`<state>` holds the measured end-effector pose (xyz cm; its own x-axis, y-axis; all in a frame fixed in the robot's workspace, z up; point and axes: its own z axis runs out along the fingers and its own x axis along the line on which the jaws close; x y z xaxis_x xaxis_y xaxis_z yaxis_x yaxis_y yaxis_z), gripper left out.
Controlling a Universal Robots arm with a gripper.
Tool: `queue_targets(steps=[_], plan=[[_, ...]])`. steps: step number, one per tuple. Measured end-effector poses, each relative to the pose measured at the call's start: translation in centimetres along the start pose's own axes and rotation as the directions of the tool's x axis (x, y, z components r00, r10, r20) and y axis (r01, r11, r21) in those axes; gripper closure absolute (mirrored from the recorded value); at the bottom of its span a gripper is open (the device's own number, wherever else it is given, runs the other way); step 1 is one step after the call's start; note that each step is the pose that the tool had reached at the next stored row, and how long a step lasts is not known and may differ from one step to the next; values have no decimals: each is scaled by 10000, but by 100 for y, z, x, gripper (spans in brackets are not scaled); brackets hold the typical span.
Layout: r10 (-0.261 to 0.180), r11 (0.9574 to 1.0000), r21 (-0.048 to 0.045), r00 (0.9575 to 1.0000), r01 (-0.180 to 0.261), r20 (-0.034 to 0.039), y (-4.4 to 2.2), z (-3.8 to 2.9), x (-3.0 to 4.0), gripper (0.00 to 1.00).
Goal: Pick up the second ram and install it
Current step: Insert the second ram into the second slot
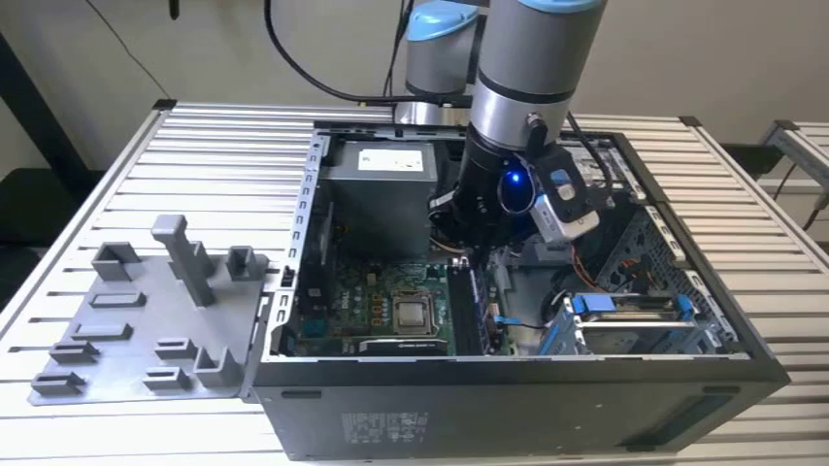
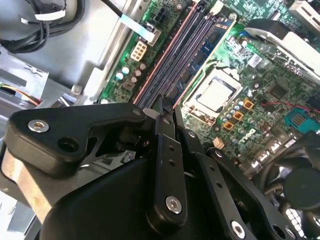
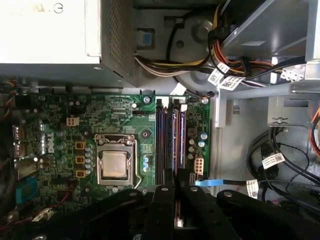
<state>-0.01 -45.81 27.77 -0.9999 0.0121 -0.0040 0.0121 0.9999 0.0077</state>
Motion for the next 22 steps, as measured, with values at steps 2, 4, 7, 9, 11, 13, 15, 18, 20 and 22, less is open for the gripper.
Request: queue_targets(steps=[2, 4, 7, 9, 11, 13, 15, 18, 20, 22], plan=[[0, 10000, 2, 10000, 0, -1, 0, 0, 0, 86], [0, 10000, 0, 10000, 0, 0, 0, 1, 0, 86], [-1, 10000, -1, 10000, 1, 0, 0, 2, 0, 86], [0, 10000, -1, 10000, 0, 0, 0, 2, 0, 86], [1, 10000, -5, 10000, -1, 1, 0, 32, 3, 86], [0, 10000, -2, 10000, 0, 0, 0, 66, 3, 86], [17, 10000, -2, 10000, -17, -2, -1, 100, 5, 86], [65, 10000, -1, 10000, -65, -2, -1, 154, 20, 86], [103, 9999, -1, 9999, -103, -1, -1, 191, 44, 86], [127, 9999, -1, 9999, -127, -1, -2, 228, 65, 86]])
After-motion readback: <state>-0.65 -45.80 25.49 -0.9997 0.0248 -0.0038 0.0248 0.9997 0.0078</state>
